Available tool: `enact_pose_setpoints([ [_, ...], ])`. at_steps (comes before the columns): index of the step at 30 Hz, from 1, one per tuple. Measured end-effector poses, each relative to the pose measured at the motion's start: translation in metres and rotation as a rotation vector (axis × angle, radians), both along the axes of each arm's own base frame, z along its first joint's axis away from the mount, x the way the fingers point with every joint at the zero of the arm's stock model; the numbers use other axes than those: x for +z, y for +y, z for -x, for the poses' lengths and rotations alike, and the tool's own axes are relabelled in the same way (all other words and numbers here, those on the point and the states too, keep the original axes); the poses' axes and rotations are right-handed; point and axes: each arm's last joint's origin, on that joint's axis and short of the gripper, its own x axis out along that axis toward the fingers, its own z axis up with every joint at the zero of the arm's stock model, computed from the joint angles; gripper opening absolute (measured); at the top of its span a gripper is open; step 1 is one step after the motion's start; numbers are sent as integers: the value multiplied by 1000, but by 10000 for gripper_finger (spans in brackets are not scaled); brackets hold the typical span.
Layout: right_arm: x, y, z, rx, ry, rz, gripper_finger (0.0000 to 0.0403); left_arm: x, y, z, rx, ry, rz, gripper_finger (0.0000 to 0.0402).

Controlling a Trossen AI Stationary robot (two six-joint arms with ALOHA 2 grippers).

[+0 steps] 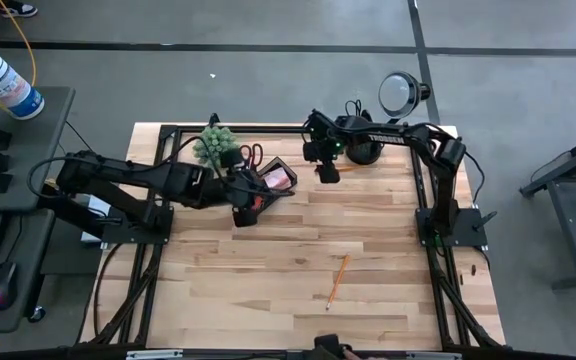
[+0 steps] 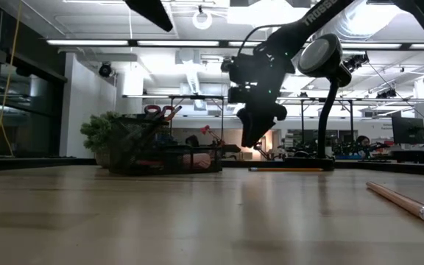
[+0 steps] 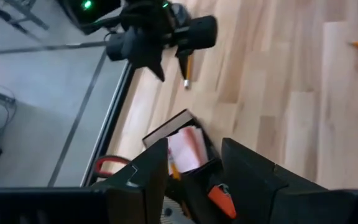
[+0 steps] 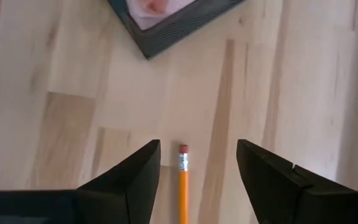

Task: Pick and place office supplies into organizer
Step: Put the top orange pencil into the black desk organizer

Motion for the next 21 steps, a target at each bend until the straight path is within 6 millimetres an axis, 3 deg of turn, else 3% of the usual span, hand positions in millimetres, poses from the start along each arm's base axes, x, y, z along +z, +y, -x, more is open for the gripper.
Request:
enact_pose_setpoints([
  [12,-2,6,-1,-12,26,-10,204,3,54,0,-89,4,67,138],
  [21,-25,7,-5,-29,119,-3,200,3,63,2,-112,21,59,138],
])
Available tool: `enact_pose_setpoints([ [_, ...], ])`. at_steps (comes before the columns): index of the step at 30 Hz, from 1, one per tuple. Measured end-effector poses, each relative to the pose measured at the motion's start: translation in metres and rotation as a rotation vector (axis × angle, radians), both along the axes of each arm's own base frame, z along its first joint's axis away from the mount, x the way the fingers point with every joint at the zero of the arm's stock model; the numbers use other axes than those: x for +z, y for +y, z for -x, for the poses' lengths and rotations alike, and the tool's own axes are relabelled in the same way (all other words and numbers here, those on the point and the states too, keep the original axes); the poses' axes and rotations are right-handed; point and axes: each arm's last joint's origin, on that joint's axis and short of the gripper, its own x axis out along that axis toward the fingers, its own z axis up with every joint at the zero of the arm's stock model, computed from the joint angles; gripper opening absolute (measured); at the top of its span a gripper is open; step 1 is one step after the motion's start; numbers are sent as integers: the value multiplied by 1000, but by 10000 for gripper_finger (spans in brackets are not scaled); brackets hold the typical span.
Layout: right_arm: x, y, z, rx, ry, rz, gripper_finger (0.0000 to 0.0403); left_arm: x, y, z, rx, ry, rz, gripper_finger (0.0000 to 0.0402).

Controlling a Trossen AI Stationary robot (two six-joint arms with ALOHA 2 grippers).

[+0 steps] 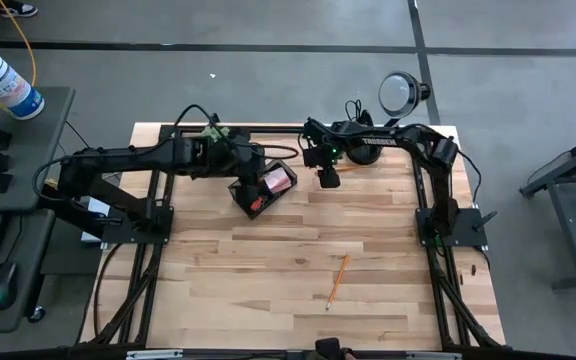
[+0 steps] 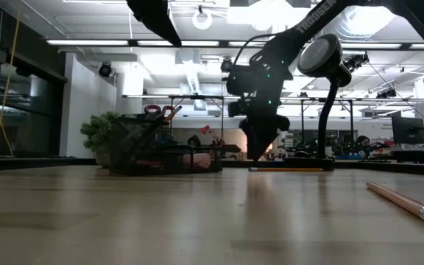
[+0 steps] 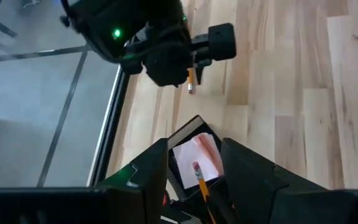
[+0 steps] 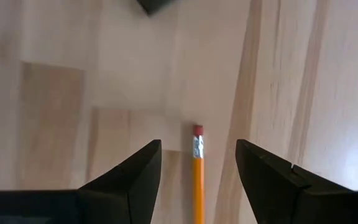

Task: Pick and place office supplies into organizer
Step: Put the top orange pencil into the black desk organizer

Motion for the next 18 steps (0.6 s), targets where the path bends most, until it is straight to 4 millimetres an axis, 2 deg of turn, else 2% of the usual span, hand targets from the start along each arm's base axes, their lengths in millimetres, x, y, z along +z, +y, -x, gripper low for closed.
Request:
enact_pose_setpoints([
  [11,-17,-1,-5,-14,29,6,199,0,-1,0,16,-14,19,138],
  [18,-17,-1,-6,-15,26,9,184,0,-1,0,18,-18,20,138],
])
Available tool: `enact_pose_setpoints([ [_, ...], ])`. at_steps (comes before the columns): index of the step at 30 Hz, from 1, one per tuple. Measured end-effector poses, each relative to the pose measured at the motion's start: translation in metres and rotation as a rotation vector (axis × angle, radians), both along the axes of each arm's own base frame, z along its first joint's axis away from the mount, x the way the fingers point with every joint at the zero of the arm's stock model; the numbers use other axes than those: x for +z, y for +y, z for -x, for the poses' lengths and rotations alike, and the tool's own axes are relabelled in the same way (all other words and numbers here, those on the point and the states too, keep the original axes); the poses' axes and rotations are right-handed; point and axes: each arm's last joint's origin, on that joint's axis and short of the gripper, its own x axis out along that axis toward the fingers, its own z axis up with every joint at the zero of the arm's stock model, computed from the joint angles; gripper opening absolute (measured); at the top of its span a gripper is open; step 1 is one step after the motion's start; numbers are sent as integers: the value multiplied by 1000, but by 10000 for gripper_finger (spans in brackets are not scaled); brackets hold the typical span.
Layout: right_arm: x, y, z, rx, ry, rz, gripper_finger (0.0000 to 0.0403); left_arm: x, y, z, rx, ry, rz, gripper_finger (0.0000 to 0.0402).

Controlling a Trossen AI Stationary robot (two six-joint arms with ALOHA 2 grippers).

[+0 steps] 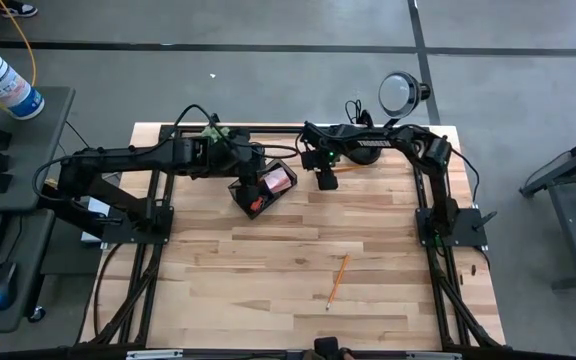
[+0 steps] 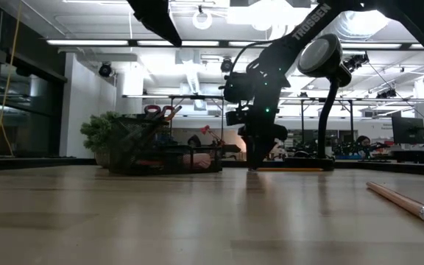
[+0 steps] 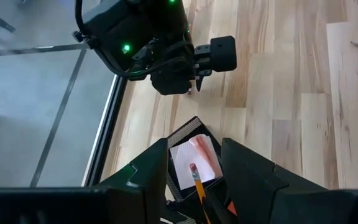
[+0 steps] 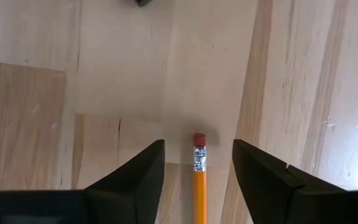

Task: Pick and place office supplies into organizer
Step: Put the top orange pencil into the black desk organizer

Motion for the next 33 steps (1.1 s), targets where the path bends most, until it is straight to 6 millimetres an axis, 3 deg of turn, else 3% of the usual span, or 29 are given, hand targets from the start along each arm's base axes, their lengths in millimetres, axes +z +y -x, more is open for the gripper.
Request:
enact_pose_setpoints([
  [8,0,0,0,6,1,1,135,0,0,0,1,0,0,138],
  [28,-6,0,0,1,19,-14,129,0,0,0,5,1,-4,138],
  [33,-6,0,0,3,16,-20,109,0,0,0,8,1,-7,138],
])
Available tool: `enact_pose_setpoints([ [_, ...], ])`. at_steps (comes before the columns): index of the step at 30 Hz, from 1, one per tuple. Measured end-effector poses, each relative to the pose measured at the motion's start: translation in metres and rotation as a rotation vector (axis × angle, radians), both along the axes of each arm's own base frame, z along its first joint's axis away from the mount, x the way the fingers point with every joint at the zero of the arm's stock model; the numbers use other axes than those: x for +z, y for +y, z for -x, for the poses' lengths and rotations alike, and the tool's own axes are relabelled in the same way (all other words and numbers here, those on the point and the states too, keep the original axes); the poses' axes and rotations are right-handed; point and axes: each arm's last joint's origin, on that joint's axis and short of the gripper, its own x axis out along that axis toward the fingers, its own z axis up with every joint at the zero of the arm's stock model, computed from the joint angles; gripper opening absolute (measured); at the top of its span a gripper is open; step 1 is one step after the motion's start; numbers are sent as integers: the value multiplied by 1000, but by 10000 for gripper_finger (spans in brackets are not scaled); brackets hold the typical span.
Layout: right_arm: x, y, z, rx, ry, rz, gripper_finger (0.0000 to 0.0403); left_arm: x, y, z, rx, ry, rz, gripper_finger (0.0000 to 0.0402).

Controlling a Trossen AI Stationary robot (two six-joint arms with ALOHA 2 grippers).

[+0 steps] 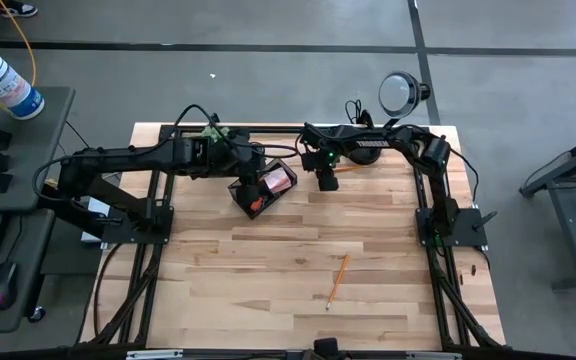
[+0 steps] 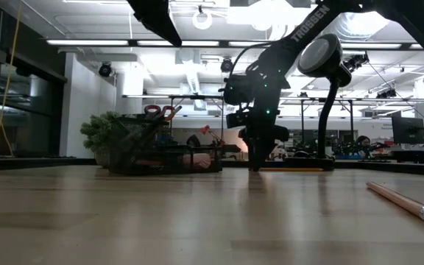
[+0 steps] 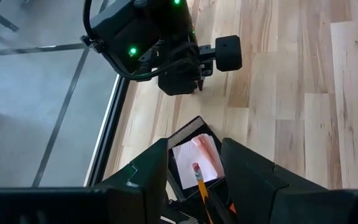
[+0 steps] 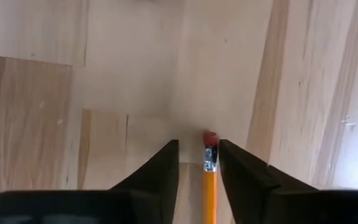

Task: Pick and place office supplies into organizer
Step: Put the top orange pencil into the black desk organizer

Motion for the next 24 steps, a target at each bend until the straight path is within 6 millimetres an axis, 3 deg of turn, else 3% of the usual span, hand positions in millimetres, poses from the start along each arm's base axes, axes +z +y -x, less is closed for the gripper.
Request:
enact_pose_setpoints([
  [10,0,0,-1,3,-20,-22,10,0,0,0,0,0,-1,138],
  [24,6,1,-2,-50,2,-54,8,0,0,0,1,0,-1,138],
])
